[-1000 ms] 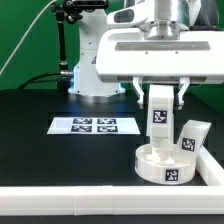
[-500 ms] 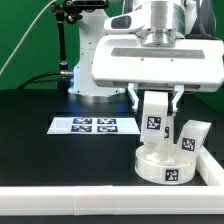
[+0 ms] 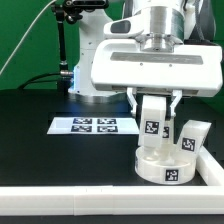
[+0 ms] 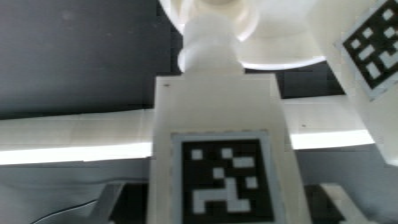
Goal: Assemble stool
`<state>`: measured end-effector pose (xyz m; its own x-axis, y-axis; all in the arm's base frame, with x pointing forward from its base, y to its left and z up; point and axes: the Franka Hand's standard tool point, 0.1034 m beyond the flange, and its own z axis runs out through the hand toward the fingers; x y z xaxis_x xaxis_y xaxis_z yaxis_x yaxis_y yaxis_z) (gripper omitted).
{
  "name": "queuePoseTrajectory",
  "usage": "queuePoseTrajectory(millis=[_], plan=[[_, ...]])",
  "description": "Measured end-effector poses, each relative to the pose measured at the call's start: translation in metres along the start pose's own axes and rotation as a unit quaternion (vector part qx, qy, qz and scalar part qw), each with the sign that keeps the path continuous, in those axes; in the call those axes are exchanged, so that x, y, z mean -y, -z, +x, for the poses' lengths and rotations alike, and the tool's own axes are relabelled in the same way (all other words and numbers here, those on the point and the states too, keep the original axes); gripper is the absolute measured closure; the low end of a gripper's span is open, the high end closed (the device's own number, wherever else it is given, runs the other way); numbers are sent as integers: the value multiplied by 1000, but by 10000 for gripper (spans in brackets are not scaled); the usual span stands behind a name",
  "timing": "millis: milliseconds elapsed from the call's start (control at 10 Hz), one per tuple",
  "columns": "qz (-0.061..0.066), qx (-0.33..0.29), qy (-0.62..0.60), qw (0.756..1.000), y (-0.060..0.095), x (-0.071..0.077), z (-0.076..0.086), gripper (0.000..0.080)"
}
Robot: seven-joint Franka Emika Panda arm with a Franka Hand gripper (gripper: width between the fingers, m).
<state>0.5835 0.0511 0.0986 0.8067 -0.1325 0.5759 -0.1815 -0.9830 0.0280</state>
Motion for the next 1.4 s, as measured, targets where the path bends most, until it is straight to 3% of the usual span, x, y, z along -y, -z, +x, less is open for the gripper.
queuePoseTrajectory(millis=[1400], plan=[[-3, 3, 16, 1000, -8, 3, -4, 463]])
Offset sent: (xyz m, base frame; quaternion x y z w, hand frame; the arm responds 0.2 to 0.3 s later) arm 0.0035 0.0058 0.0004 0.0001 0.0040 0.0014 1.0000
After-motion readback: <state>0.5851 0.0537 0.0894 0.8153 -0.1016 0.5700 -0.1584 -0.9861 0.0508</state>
